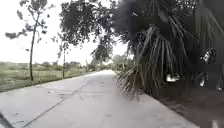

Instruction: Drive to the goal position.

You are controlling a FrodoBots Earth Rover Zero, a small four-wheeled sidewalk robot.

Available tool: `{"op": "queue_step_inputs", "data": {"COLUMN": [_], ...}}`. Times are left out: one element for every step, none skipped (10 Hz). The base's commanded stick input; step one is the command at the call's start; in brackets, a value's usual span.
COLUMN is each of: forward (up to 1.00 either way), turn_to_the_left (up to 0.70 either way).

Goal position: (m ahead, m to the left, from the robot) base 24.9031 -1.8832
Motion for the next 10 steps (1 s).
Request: {"op": "queue_step_inputs", "data": {"forward": [1.00, 1.00, 1.00, 1.00, 1.00, 1.00, 1.00, 1.00, 1.00, 1.00], "turn_to_the_left": [0.00, 0.00, 0.00, 0.00, 0.00, 0.00, 0.00, 0.00, 0.00, 0.00]}}
